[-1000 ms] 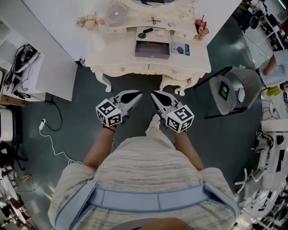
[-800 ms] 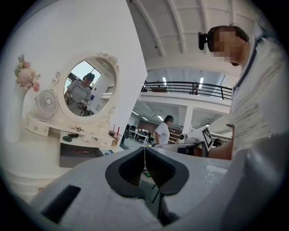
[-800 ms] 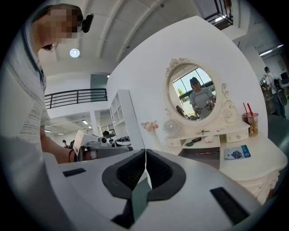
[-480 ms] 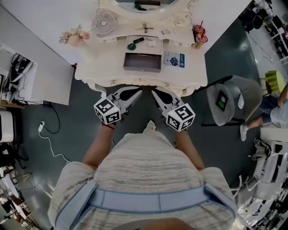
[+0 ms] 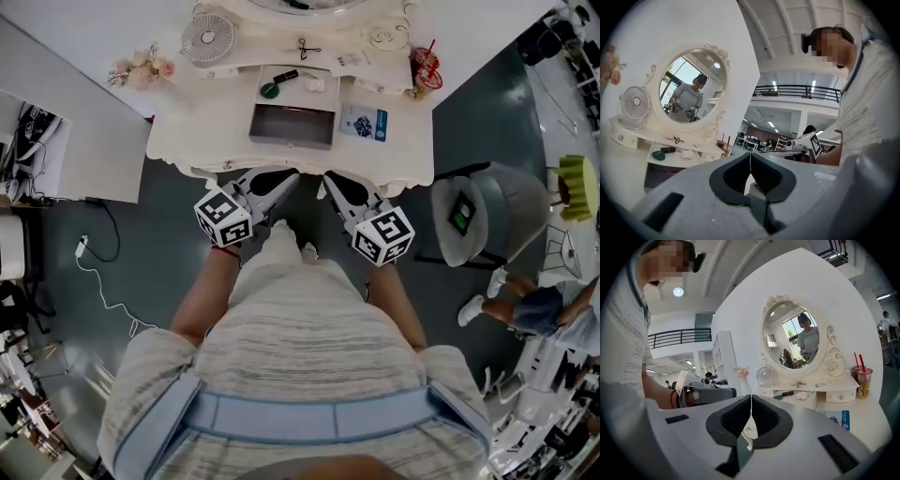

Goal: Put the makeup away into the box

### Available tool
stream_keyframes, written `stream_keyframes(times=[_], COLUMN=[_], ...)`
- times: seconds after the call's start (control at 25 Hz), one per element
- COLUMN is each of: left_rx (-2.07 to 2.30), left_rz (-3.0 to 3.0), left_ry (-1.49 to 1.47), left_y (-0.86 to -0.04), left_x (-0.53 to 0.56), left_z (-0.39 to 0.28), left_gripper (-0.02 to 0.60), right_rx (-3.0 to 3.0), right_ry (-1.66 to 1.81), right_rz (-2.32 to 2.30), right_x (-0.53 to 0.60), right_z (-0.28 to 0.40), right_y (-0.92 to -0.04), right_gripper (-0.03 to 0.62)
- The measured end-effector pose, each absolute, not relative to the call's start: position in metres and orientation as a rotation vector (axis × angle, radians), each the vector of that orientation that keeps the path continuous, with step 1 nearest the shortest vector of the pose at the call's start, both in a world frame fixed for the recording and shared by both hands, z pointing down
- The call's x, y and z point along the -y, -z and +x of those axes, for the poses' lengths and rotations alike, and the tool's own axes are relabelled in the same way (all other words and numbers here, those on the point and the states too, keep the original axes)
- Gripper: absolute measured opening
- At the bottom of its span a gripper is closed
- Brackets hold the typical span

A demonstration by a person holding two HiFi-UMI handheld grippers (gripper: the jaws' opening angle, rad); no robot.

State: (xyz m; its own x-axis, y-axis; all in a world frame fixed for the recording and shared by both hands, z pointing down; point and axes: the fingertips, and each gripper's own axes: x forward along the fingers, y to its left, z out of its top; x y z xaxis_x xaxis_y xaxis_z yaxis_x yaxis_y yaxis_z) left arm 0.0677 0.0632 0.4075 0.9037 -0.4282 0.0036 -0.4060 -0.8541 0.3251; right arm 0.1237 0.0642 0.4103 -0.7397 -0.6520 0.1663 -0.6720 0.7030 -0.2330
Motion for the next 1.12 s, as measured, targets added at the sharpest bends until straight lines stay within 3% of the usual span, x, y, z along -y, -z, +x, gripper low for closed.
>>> stream_keyframes(times=[1.12], left_rx=[0.477], left_rz=[2.775], left_ry=[0.030], left_y=[-0.426], left_x=[0.095], left_z=[0.045], left_gripper=[0.015], right_rx=[2.720], right_ry=[-0.399], right_rz=[1.139], right_x=[0.084], right_z=[0.105], right_y=[-0.433], right_gripper=[0.009])
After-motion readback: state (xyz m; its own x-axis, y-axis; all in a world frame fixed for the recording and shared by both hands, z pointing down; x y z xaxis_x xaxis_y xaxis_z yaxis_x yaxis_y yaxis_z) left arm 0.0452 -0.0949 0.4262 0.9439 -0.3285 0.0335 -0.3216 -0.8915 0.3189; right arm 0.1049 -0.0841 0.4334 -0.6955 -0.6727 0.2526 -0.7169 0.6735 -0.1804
